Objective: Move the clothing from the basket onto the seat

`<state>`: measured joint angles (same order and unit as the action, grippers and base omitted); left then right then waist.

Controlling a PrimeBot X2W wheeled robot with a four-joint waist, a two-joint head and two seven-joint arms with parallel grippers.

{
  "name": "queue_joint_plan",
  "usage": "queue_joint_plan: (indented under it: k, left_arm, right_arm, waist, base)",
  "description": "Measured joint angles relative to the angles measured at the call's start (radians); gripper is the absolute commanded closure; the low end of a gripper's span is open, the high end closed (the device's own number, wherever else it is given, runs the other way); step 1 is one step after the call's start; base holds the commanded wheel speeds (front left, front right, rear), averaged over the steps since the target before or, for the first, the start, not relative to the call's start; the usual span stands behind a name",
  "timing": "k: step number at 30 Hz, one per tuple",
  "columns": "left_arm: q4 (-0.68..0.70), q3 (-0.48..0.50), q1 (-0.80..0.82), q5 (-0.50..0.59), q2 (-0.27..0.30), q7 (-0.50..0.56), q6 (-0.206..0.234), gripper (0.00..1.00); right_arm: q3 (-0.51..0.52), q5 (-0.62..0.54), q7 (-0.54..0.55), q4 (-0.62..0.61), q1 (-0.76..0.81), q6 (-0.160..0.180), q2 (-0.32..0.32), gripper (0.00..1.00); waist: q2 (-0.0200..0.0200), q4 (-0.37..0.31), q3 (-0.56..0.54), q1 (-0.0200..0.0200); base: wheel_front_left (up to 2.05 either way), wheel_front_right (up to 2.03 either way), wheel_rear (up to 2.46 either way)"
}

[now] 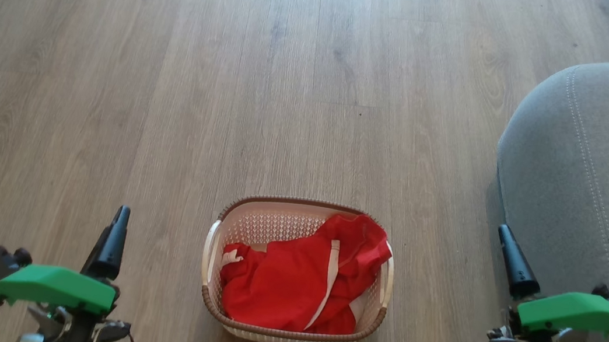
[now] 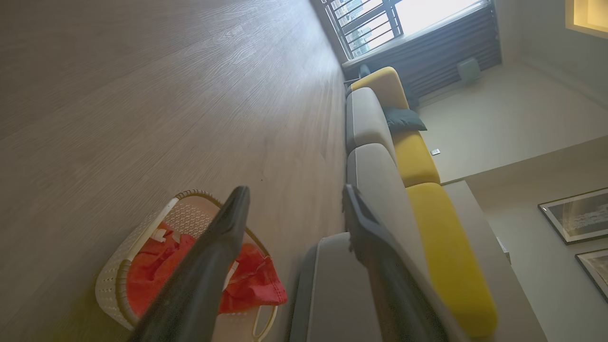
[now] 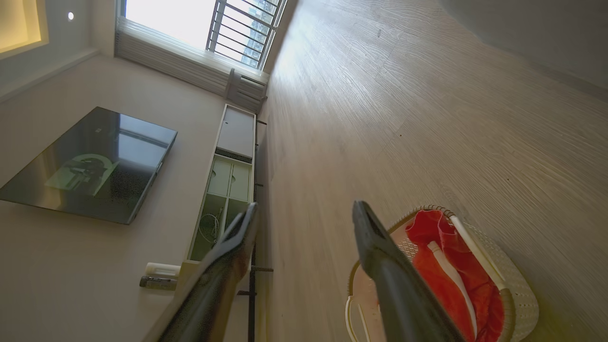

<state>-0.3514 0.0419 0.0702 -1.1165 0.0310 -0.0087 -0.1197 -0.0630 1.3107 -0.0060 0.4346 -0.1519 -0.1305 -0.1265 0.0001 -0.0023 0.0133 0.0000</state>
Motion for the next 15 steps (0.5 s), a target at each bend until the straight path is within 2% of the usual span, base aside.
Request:
queue_joint_plan:
  k: [15]
  left_arm:
    - [-0.01, -0.016, 0.036, 0.202, 0.002, -0.038, 0.0, 0.0]
  right_arm:
    - [-0.082, -0.138, -0.039, 0.053, -0.067, 0.0, -0.031, 0.0]
  waist:
    - [0.0, -0.002, 0.003, 0.0]
  base:
    - [0.0, 0.0, 0.0]
